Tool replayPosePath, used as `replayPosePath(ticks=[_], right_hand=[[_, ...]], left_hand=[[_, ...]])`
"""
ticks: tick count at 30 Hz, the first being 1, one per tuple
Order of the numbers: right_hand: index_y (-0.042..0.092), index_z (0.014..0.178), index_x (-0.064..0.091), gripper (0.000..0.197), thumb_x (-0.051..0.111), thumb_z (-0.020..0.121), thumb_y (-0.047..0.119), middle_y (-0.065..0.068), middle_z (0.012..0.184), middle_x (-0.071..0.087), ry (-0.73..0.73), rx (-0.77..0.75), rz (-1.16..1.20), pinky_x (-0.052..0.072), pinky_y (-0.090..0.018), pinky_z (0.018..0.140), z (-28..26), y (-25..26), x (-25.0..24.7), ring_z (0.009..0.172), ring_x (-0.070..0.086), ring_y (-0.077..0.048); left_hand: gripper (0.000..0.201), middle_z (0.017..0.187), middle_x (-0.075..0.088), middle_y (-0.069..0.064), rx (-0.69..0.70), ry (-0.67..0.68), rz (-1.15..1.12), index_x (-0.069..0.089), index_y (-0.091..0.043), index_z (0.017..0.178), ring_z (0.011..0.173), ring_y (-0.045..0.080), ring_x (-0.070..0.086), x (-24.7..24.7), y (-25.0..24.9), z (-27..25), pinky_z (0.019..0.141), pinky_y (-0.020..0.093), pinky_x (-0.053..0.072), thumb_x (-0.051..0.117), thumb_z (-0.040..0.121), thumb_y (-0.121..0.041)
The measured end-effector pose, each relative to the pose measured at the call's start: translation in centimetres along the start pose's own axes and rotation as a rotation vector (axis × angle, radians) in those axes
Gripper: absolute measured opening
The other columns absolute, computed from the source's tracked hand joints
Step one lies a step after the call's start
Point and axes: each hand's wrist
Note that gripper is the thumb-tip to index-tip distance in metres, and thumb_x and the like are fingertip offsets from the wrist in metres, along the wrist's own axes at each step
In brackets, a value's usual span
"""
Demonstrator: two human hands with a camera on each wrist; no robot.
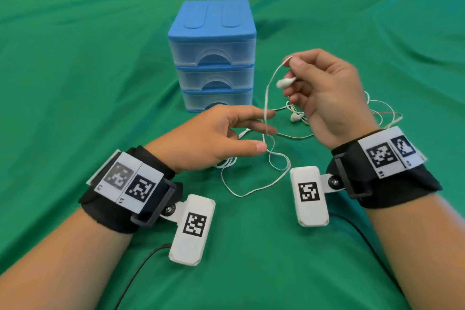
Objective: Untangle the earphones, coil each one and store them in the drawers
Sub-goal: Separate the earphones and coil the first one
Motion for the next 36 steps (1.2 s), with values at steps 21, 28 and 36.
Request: replayPosePath(ticks=[21, 28, 36], right_hand=[[0.018, 0.051, 0.056, 0.021, 0.054, 0.071, 0.013, 0.000, 0.054, 0.047, -0.274, 0.066, -0.114, 0.029, -0.029, 0.054, 1.3, 0.4, -3.6, 0.055, 0.044, -0.015], [0.003, 0.049, 0.061, 0.019, 0.047, 0.060, 0.008, -0.019, 0.054, 0.051, 0.128, 0.052, -0.271, 0.025, -0.030, 0.051, 0.6, 0.2, -2.9, 0.053, 0.039, -0.021], [0.015, 0.096, 0.077, 0.015, 0.068, 0.086, 0.009, 0.010, 0.076, 0.072, 0.303, -0.056, -0.451, 0.042, -0.018, 0.063, 0.5, -0.3, -1.8, 0.064, 0.051, -0.012]], left_hand=[[0.017, 0.068, 0.056, 0.002, 0.211, -0.394, -0.453, 0.051, -0.017, 0.083, 0.059, 0.015, 0.045, -1.8, -0.4, -0.3, 0.055, 0.027, 0.029, 0.048, 0.099, -0.020], [0.018, 0.072, 0.057, 0.002, 0.258, -0.449, -0.516, 0.047, -0.014, 0.084, 0.069, 0.021, 0.053, -2.3, -0.2, -0.3, 0.065, 0.030, 0.038, 0.042, 0.101, -0.019], [0.040, 0.064, 0.046, 0.009, 0.293, -0.384, -0.589, 0.050, -0.007, 0.067, 0.072, 0.028, 0.052, -1.9, -0.5, -0.4, 0.079, 0.035, 0.044, 0.036, 0.101, -0.021]])
Point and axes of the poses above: each hand's wrist, its own z-axis towards the middle knuckle, its own x-axis out of the palm, y = z × x
